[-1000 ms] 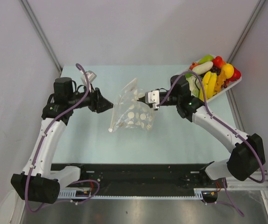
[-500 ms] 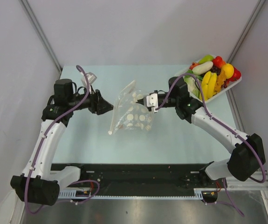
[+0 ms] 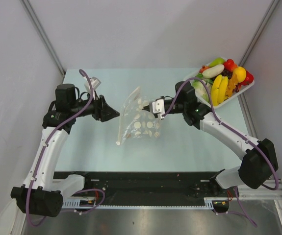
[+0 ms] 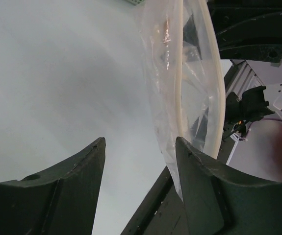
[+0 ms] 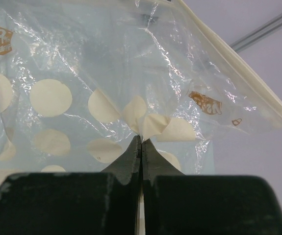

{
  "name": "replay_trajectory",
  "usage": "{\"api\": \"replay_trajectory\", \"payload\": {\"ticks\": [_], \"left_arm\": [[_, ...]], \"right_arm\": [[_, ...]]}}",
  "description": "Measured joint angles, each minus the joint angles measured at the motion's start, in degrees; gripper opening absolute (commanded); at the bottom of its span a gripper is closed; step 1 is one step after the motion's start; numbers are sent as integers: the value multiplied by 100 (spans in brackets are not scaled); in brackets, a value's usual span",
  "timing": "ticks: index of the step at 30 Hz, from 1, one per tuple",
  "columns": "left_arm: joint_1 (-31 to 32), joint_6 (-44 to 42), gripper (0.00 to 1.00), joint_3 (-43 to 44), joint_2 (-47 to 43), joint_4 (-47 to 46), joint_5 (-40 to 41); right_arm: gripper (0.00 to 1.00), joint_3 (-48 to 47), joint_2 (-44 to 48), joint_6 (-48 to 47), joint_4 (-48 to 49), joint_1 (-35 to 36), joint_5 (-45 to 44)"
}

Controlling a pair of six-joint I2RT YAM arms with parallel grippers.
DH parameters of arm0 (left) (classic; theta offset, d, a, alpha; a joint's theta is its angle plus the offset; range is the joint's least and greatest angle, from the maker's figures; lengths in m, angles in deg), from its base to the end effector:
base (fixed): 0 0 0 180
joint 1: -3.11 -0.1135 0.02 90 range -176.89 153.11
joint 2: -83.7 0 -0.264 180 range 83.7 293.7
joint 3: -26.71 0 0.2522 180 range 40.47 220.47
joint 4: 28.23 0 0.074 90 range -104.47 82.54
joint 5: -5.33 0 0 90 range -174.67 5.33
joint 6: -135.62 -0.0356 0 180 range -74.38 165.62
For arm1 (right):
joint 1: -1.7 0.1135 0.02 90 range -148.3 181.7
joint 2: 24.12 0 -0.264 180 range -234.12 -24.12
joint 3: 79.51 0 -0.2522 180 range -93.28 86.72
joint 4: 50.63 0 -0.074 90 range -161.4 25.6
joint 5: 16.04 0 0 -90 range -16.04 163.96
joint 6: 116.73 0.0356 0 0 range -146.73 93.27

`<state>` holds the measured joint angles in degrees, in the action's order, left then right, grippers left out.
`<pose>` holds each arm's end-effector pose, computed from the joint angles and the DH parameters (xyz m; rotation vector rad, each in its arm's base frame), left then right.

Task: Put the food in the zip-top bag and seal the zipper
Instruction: Pick up the zipper food storage bag at the center of the board, then open the zipper of the food storage bag.

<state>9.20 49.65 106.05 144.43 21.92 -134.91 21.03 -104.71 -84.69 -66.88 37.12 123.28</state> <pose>0.2083 -0.0497 0.3737 0.5583 1.9820 -1.0285 0.2466 0.2085 0.3399 -1.6326 0.7498 0.5220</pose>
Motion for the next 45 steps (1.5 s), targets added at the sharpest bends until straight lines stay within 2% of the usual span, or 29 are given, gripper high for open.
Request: {"api": "replay_trajectory", "payload": {"ticks": [15,19,22,25,26,28,29,32,33,34,36,37,39,40,42,45], "left_arm": [[61,105,63,-66,-247,-151,-94],[70,98,60,-144,-264,-155,-94],[127,92,54,-264,-260,-155,-63],[203,63,35,-361,-236,-153,46],[219,57,23,-389,-221,-153,66],[225,33,11,-411,-170,-120,57],[225,72,0,-413,-157,-111,39],[199,155,0,-413,-186,-50,-74],[181,166,0,-413,-227,-4,-109],[151,181,0,-413,-299,55,-125],[87,188,0,-376,-485,249,-118],[72,170,0,-337,-579,380,-111],[52,96,0,-219,-721,706,-81],[52,39,0,-144,-752,879,-42],[52,-61,0,42,-721,1252,103],[52,-153,0,295,-595,1622,385]], "right_arm": [[0,2,-146,-216,-116,57,-46],[0,9,-149,-210,-116,57,-52],[0,11,-149,-195,-105,63,-50],[0,11,-149,-138,-70,79,-48],[0,11,-149,-101,-33,92,-48],[0,13,-151,-24,74,122,-48],[0,13,-162,28,140,133,-44],[0,11,-313,317,566,203,-35],[3,11,-415,437,767,238,-39],[23,13,-540,575,988,286,-44],[42,13,-820,881,1480,422,-83],[64,17,-1025,1034,1821,535,-120],[78,17,-1340,1316,2275,761,-184],[92,20,-1495,1392,2459,896,-243],[98,24,-1694,1528,2594,1187,-326],[98,46,-1696,1867,2492,1482,-385]]}}
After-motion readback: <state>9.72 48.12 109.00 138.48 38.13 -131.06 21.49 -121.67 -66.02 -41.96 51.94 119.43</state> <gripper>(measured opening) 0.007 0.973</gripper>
